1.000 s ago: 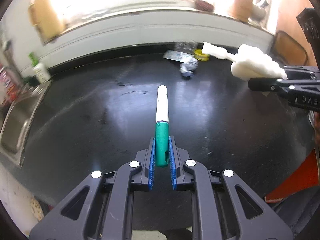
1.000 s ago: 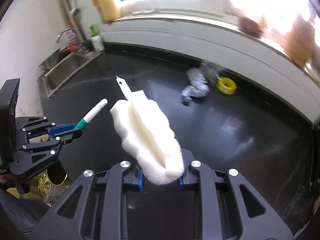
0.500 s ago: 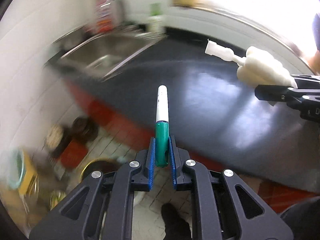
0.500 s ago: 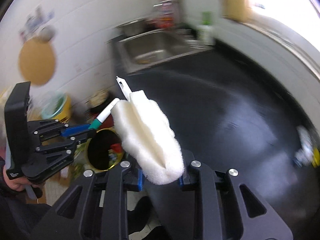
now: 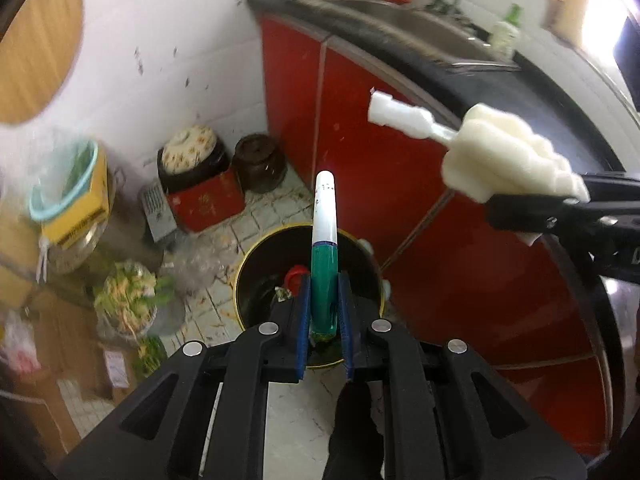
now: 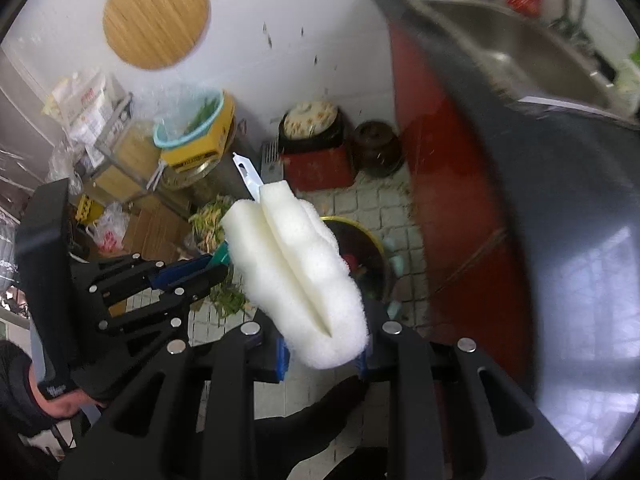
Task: Collect trash
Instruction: 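Carry the foam brush to the black bin and open both tools over it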
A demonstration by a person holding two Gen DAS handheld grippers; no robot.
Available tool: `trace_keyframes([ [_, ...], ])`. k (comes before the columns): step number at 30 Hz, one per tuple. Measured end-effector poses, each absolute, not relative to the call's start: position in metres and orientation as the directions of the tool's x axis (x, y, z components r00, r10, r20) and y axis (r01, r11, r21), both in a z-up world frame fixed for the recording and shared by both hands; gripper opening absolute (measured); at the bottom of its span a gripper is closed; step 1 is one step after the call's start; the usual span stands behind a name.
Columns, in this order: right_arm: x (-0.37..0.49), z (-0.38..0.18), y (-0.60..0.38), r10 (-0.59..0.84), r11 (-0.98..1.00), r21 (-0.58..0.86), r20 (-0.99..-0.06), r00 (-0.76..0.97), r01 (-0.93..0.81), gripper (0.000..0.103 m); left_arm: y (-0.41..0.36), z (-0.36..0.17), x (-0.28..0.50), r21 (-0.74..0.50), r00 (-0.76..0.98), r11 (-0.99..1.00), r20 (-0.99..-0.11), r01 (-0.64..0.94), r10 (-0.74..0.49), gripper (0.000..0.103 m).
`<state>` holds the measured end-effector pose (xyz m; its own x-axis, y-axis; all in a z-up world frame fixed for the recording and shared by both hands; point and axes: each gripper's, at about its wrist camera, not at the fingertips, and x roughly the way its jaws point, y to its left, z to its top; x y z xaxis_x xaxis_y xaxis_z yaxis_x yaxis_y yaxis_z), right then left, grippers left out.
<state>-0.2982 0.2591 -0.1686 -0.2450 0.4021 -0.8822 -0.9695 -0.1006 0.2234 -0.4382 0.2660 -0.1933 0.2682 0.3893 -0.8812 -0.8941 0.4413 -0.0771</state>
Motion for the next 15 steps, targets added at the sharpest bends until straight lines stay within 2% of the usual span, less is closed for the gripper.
trace_keyframes([
  [7,-0.322,-0.237,0.299,0.279,-0.078,0.216,-0.933,-0.229,-0.973,0.024,0.284,-0.242,-0.447,-0.139,0.278,0.394,-0.906,-0.908,0.321,0.013],
  [12,-0.326,-0.254,0.311,0.249,-0.061,0.221,-0.941,-0.229,-0.973,0.024,0.293,-0.256,-0.451,-0.168,0.290,0.380,-0.912,-0.910,0.291,0.013],
  [15,-0.324,-0.253,0.315,0.266,-0.059,0.222,-0.936,-0.229,-0.973,0.031,0.298,-0.259,-0.454,-0.178,0.294,0.364,-0.910,-0.914,0.293,0.015],
])
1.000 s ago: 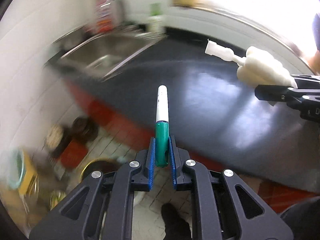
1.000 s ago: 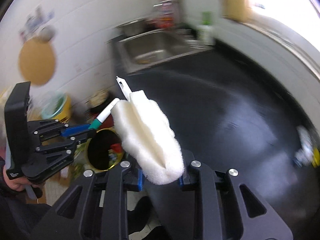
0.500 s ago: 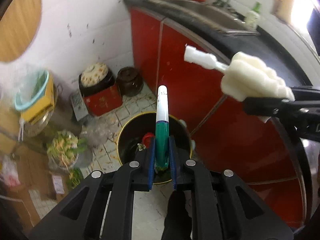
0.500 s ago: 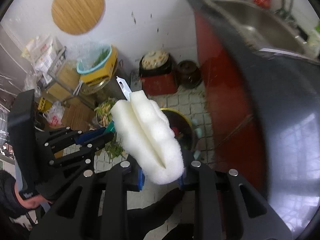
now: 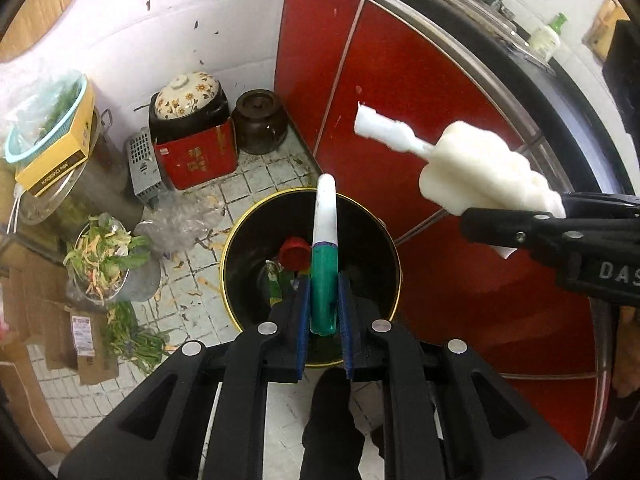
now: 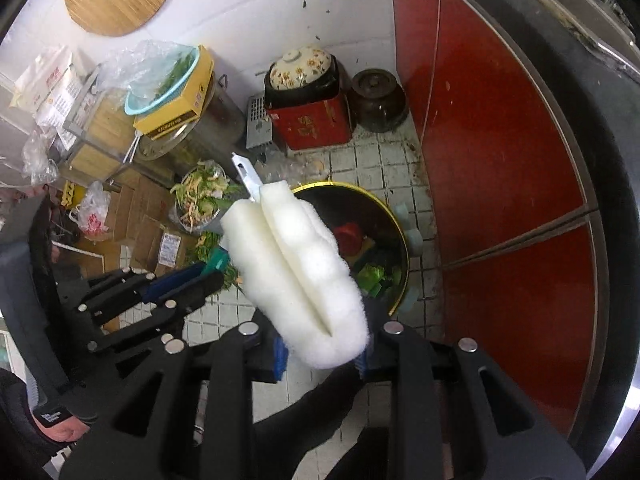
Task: Collect trash
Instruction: 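Carry the foam brush to the black bin and open both tools over it, then move both open tools back toward the blister pack and foil on the countertop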
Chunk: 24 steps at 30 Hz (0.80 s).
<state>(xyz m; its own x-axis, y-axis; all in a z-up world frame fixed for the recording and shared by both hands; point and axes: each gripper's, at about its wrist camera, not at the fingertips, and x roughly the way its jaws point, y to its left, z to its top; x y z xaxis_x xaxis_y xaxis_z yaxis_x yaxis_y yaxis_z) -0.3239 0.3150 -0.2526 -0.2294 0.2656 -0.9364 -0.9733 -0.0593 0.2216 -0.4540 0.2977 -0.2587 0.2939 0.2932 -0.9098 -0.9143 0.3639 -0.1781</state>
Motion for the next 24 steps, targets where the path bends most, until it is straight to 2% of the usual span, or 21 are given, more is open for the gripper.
trace_keyframes([
  [1,-0.325,-0.252,0.317,0.269,-0.060,0.225,-0.935,-0.233,-0.972,0.046,0.299,-0.260,-0.455,-0.175,0.291,0.360,-0.910,-0.916,0.297,0.021],
  [2,-0.327,-0.253,0.319,0.266,-0.060,0.225,-0.935,-0.233,-0.972,0.065,0.300,-0.261,-0.454,-0.168,0.282,0.357,-0.912,-0.919,0.297,0.051],
  [3,-0.326,-0.252,0.320,0.270,-0.062,0.225,-0.934,-0.233,-0.972,0.071,0.301,-0.261,-0.455,-0.152,0.268,0.353,-0.914,-0.923,0.306,0.083],
  [5,-0.326,-0.249,0.319,0.286,-0.062,0.218,-0.931,-0.227,-0.974,0.074,0.298,-0.256,-0.456,-0.136,0.265,0.357,-0.902,-0.924,0.341,0.085],
  [12,-0.317,-0.242,0.315,0.286,-0.051,0.231,-0.929,-0.236,-0.972,0.074,0.293,-0.253,-0.459,-0.119,0.248,0.361,-0.909,-0.925,0.335,0.085],
  [18,-0.310,-0.228,0.307,0.297,-0.048,0.239,-0.924,-0.242,-0.970,0.079,0.289,-0.236,-0.454,-0.110,0.251,0.382,-0.905,-0.918,0.344,0.085],
  [21,-0.300,-0.213,0.296,0.323,-0.027,0.236,-0.918,-0.232,-0.971,0.084,0.285,-0.222,-0.446,-0.089,0.243,0.397,-0.901,-0.913,0.359,0.095],
  [24,-0.279,-0.186,0.276,0.369,0.008,0.226,-0.906,-0.208,-0.974,0.087,0.279,-0.203,-0.430,-0.071,0.245,0.434,-0.900,-0.898,0.360,0.096],
])
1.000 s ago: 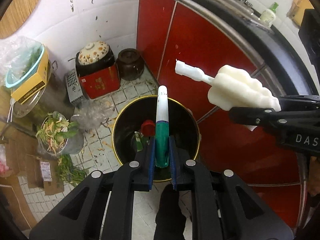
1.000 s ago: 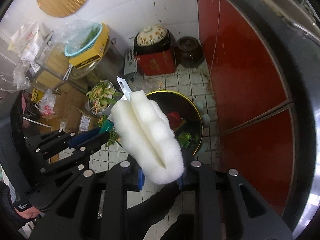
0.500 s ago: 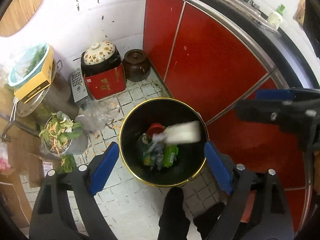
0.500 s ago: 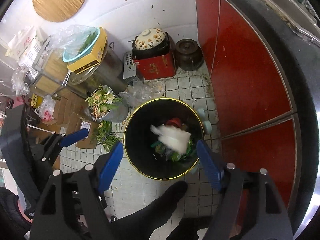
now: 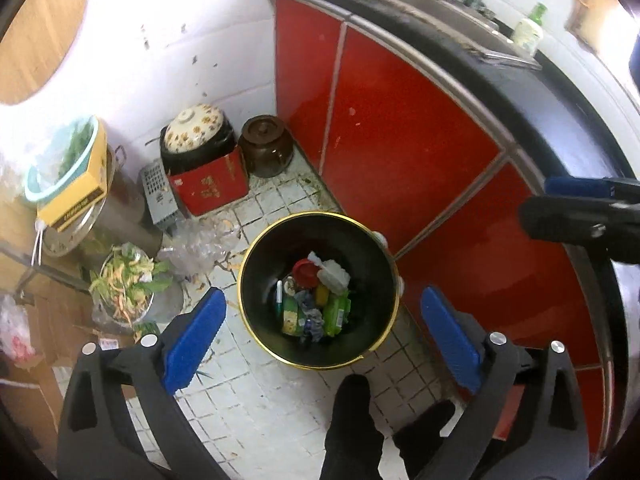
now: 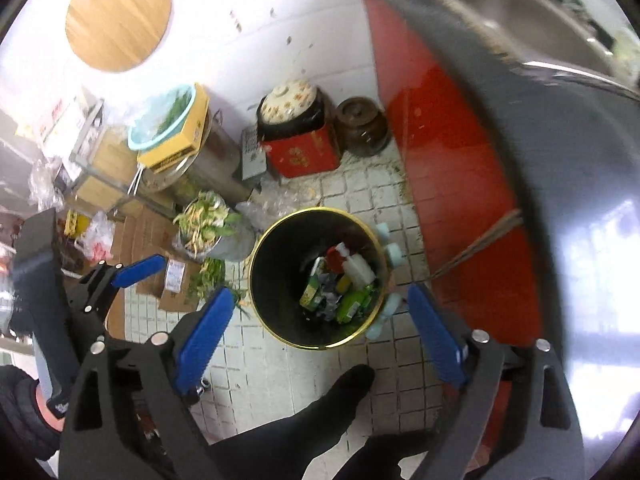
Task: Collect trash
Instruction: 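Move both open tools back toward the blister pack and foil on the countertop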
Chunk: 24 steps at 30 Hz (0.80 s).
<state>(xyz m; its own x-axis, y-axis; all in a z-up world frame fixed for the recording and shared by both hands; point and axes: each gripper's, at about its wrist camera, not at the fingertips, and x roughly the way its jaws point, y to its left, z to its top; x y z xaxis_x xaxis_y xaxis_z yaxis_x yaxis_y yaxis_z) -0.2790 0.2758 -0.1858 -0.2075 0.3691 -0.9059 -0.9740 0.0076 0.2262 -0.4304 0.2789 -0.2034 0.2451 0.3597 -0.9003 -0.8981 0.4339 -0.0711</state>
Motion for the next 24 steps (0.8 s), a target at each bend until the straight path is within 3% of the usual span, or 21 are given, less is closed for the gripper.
trace_keyframes([
  [5,-0.226,-0.127,0.225,0.473,0.104,0.186,-0.873,-0.116,-0.977,0.090,0.260,-0.171,-0.381,-0.057,0.298,0.564,-0.890,-0.824,0.345,0.096],
  [11,-0.127,-0.059,0.120,0.554,0.380,0.112,-0.822,0.129,-0.918,0.092,0.208,-0.121,-0.267,-0.080,0.452,0.794,-0.854,-0.602,0.257,0.096],
  [19,-0.018,-0.020,-0.057,0.437,0.733,0.006,-0.770,0.464,-0.680,0.092,0.106,-0.068,-0.118,-0.105,0.614,0.965,-0.786,-0.239,0.067,0.096],
  [24,0.019,-0.012,-0.160,0.360,0.859,0.033,-0.749,0.556,-0.511,0.092,0.037,-0.052,-0.056,-0.098,0.655,0.994,-0.755,-0.057,-0.037,0.096],
])
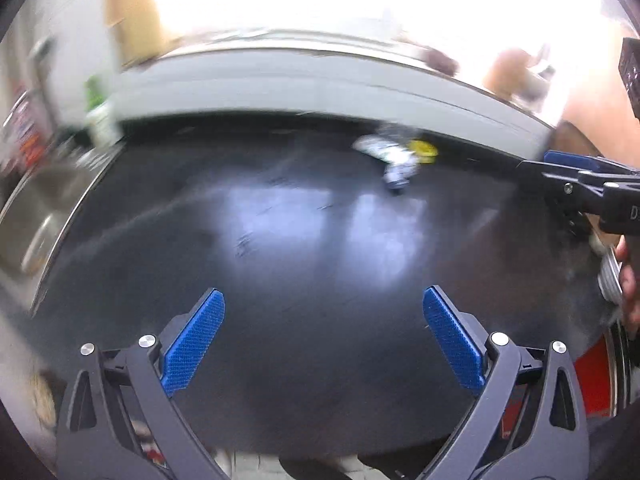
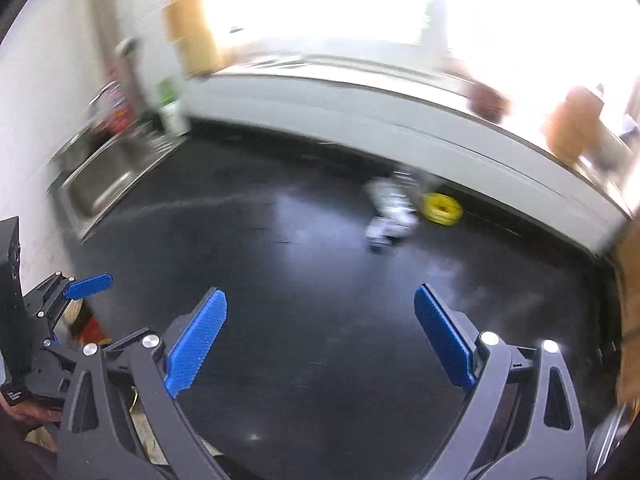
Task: Collect trash
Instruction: 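Move both open tools back toward the blister pack and foil on the countertop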
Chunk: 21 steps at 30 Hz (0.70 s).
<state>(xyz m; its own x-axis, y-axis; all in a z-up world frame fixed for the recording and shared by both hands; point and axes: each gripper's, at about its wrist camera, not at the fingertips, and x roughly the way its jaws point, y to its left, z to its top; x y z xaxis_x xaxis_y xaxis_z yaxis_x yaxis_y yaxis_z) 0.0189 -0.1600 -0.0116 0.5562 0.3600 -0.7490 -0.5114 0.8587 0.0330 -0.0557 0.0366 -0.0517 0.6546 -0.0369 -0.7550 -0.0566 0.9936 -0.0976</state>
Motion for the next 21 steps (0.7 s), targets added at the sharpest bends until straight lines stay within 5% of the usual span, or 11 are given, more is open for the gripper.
trace_keyframes([
  [21,0.130,-0.054,-0.265,0.312,0.912,0.096,-0.796,0.520,-0.399,0.092,-0.071,-0.090,0.092,-0.050,0.589,0.995,-0.803,0.083,-0.089,0.096],
])
